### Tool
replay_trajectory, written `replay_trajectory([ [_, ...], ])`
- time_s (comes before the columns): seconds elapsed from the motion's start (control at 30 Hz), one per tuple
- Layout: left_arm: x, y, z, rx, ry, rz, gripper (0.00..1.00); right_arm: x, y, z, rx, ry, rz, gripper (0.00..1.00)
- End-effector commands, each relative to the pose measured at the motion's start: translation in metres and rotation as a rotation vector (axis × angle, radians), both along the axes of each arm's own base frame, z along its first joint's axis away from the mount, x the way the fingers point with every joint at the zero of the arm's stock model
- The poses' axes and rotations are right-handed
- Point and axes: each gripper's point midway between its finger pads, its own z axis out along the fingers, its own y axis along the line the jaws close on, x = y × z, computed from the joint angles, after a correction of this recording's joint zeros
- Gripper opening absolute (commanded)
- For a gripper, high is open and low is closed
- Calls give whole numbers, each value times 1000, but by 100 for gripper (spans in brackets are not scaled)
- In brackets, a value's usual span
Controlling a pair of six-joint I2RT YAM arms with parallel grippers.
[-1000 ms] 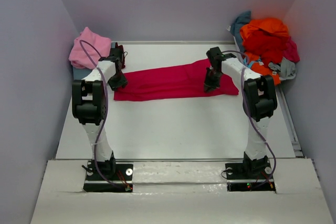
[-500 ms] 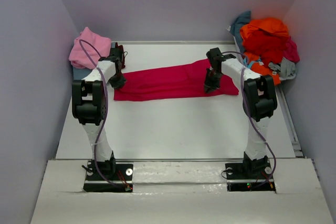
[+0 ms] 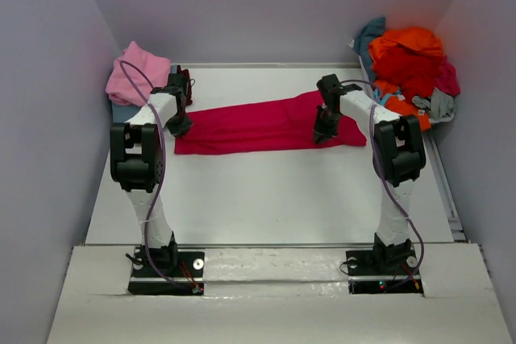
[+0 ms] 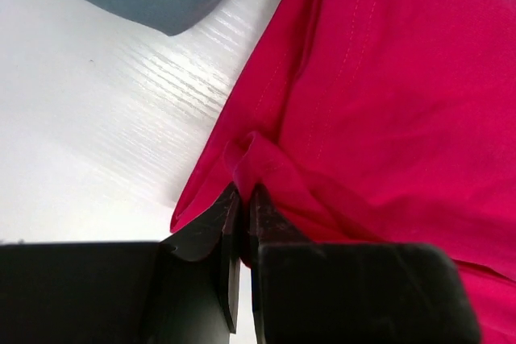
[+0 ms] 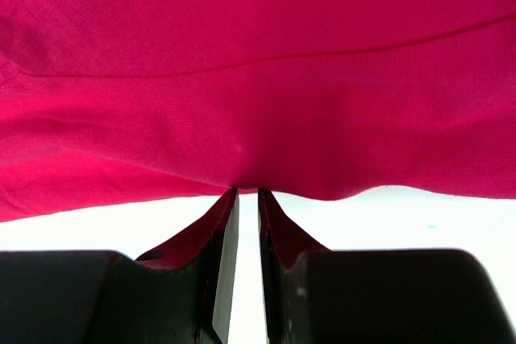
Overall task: Fold and stack the t-shirts
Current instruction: Fold the other side of the tshirt into a rectangle
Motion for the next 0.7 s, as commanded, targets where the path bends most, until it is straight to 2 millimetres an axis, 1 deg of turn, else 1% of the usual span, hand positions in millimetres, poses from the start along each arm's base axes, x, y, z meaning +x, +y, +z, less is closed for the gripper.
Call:
replay_trajectory([
  [0.0,8,12,26,37,-67,45,6,7,2,18,3,-73,9,22],
  [0.2,17,17,40,64,-106,56,6,6,1,13,-2,-65,7,22],
  [0.37,23,19,44,80,-110,59,6,8,1,11,-5,-67,6,22],
  [0.47,29,21,53,87,-133,62,6,9,0,8,-12,-64,4,22],
  [0.63,36,22,52,96,-124,66,6,8,1,-2,-12,-45,3,22],
  [0.67,37,22,49,96,-114,67,6,9,1,-2,-11,-48,3,22],
])
